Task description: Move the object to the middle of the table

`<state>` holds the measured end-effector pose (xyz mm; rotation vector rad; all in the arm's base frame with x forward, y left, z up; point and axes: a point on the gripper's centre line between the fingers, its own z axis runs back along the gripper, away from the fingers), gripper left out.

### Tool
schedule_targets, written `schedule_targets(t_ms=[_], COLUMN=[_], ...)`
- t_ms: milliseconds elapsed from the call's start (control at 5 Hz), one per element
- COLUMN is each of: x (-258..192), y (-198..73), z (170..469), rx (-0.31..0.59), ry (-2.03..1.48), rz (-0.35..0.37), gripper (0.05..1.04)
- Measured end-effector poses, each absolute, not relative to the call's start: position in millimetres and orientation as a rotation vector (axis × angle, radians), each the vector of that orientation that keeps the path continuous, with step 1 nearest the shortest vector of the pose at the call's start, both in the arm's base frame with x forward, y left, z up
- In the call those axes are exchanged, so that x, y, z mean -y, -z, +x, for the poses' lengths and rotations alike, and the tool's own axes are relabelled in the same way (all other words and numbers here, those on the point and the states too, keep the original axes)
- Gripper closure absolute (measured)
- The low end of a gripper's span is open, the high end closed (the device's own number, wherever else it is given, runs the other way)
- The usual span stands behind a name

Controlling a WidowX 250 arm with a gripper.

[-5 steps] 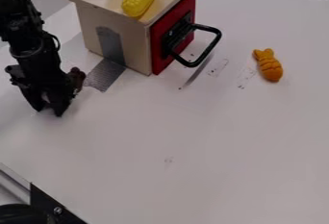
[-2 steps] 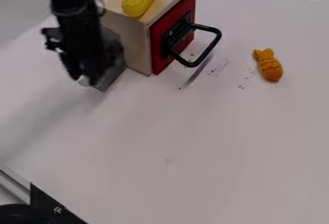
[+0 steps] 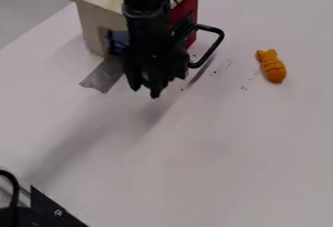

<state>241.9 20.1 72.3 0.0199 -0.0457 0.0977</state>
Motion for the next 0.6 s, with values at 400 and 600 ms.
schedule_targets(t_ms=[400,600], x=[-14.3,-13.2], y=[-65.6,-65.2], z=[232.7,229.8], rx=[0.022,0.000], ry=[-0.174,-0.173], rz=[0.033,0.046], gripper=[0.349,0.099])
